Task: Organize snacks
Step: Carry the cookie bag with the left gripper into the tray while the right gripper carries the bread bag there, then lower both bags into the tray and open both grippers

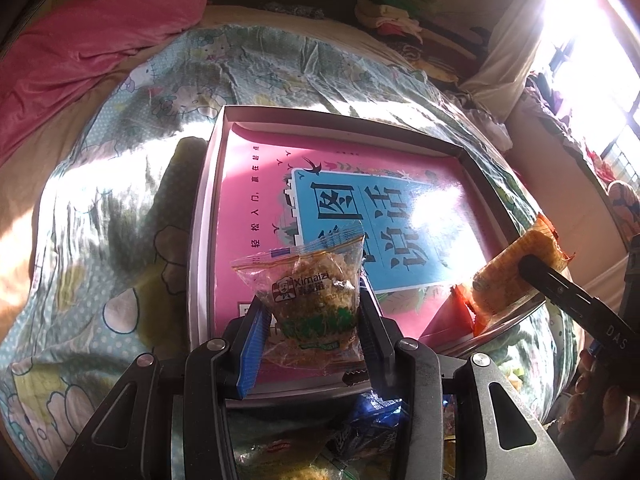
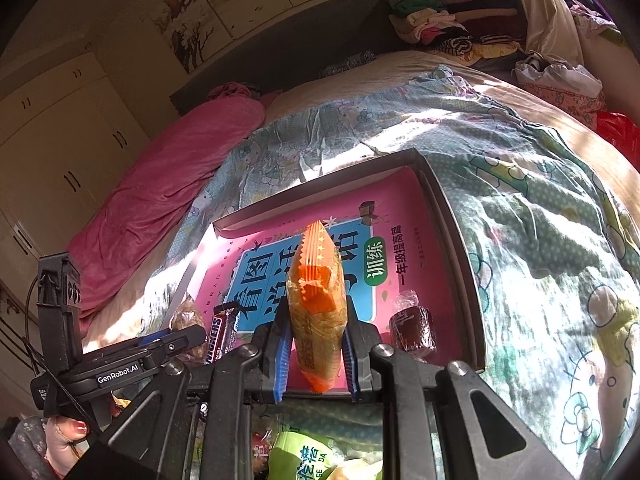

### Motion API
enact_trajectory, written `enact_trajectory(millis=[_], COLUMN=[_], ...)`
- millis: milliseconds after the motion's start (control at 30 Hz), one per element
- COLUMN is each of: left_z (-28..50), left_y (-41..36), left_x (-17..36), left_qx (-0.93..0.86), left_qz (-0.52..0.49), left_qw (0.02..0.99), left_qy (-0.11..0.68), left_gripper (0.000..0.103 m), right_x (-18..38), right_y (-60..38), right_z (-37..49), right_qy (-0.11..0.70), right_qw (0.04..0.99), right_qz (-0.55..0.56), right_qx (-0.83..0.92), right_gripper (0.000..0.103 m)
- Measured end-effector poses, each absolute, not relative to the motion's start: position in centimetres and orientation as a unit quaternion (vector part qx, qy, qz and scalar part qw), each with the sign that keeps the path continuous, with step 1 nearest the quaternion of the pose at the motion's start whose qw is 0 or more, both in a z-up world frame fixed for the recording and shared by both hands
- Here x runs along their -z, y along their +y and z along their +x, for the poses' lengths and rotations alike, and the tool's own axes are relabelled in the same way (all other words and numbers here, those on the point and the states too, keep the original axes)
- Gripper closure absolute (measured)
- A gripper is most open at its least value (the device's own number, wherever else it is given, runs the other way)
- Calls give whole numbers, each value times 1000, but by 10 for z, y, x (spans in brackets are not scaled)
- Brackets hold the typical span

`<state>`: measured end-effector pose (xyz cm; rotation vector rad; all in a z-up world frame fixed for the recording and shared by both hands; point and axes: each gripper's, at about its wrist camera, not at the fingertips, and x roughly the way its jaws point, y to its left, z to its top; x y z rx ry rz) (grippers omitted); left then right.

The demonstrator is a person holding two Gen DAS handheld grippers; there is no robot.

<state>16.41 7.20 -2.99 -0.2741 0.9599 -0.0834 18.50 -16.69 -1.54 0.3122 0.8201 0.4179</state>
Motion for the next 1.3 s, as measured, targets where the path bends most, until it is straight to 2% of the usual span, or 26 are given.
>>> enact_trajectory(millis=[367, 767, 1300], left_z=[164, 163, 162], left_y=[72, 76, 80], left_x=[29, 29, 29], left_qx=[39, 32, 26], left_qz=[-133, -131, -131], left_qw=[876, 875, 874], left_qy=[462, 466, 468], left_gripper=[58, 58, 57], right_x=[15, 13, 6], right_y=[-173, -176, -186], right_z=[184, 180, 176], right_qy=[401, 405, 395], right_qw=[887, 896, 904], right_qz=[138, 107, 99], right_qx=[-182, -151, -129], right_gripper=[78, 70, 65])
